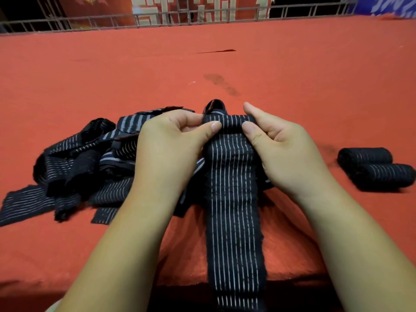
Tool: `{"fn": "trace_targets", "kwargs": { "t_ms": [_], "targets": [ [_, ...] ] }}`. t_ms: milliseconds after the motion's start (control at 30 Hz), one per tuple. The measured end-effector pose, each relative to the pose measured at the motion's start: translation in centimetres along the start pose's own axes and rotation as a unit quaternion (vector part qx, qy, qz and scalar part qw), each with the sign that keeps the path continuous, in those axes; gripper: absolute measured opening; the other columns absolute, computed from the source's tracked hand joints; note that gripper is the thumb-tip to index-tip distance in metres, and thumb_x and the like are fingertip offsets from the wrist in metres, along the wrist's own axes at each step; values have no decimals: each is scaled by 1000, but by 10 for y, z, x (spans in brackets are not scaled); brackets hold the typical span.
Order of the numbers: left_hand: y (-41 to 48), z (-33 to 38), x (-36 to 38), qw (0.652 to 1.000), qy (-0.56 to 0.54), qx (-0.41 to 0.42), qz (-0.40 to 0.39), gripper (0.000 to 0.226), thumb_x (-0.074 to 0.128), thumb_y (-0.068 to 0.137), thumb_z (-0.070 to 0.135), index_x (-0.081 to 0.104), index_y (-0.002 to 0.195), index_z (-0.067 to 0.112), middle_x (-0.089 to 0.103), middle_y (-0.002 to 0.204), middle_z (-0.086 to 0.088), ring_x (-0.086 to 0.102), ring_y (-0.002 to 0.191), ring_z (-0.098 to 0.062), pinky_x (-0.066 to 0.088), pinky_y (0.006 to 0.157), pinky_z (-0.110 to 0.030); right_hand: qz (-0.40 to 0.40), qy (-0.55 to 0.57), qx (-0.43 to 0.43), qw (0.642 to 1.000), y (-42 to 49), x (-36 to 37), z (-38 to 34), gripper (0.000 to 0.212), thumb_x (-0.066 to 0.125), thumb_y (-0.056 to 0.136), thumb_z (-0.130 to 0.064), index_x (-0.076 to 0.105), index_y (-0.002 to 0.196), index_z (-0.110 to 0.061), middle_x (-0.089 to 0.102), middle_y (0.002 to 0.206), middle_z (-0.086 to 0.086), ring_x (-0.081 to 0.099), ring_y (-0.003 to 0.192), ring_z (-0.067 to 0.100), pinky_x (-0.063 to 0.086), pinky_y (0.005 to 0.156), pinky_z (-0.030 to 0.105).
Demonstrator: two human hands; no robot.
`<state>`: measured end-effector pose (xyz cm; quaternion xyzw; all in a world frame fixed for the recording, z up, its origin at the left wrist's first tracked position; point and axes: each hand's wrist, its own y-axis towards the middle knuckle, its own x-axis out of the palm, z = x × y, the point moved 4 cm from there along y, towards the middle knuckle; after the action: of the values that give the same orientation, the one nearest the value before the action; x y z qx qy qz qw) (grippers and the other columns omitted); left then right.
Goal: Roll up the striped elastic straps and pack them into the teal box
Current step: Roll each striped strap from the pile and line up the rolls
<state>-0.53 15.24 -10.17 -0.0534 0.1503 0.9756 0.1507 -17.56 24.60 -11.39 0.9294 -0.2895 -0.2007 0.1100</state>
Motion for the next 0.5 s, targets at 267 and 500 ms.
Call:
{"fn": "trace_targets", "kwargs": {
  "t_ms": [267,500],
  "targets": [
    [-1,-1,5,1000,2,9,-10,11,76,101,29,84,98,23,83,88,2,82,88,-18,65,90,-50,-19,10,23,1000,1,-3,6,47,55,113,-31,49,160,-37,65,149,-7,60,125,7,46,120,51],
    [0,-6,5,996,-80,-41,23,8,79,99,21,82,104,15,84,91,-5,83,89,-24,67,89,-48,26,70,15,997,0,2,3,27,65,107,-19,61,133,-24,79,104,-1,76,90,21,60,85,42]
  ]
}}
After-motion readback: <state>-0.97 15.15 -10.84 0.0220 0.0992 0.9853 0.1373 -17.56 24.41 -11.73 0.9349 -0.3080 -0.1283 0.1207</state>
